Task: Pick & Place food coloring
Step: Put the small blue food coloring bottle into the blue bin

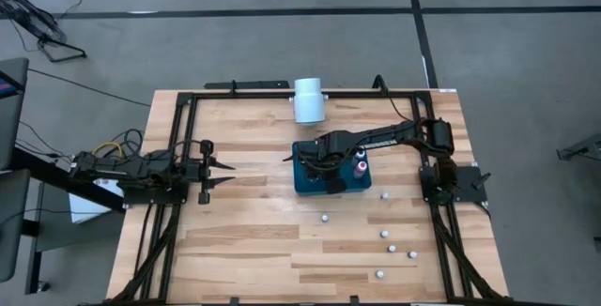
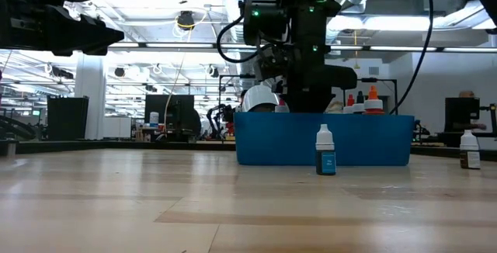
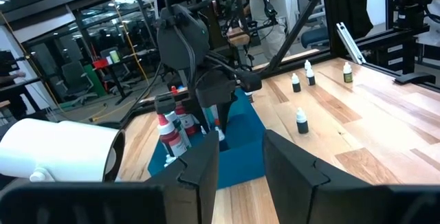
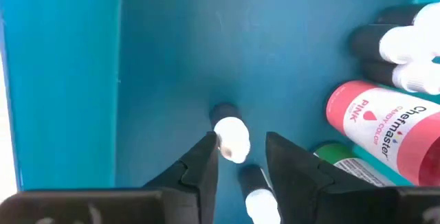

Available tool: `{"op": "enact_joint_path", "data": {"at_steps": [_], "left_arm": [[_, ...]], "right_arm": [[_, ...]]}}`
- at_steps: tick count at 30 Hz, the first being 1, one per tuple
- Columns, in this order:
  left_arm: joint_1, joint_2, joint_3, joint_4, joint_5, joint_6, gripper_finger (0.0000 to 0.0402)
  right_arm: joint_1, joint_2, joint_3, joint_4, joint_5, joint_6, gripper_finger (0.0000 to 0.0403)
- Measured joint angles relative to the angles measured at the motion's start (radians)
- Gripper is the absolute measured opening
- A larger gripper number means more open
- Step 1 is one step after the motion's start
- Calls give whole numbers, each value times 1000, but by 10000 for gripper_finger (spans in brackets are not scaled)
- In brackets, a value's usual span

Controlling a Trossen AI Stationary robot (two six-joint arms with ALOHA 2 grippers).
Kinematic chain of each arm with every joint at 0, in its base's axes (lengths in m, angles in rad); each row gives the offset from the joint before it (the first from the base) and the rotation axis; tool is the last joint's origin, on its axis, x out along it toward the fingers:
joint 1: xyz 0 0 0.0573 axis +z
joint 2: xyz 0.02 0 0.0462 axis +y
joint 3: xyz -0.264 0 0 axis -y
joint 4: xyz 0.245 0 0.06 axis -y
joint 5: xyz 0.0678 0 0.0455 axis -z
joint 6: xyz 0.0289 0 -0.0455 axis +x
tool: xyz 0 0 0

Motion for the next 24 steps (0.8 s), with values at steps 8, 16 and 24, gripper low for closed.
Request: {"op": "enact_joint_path", "data": {"at_steps": [8,16,24], "left_arm": [[0,0,0,0,0,0,105],[0,0,0,0,0,0,105],[0,15,0,0,0,0,105]], "right_arm": [[5,4,11,-8,40,3,143],[35,-53,70,-71,69,3,157],[87,-147,73,-88,72,39,168]]}}
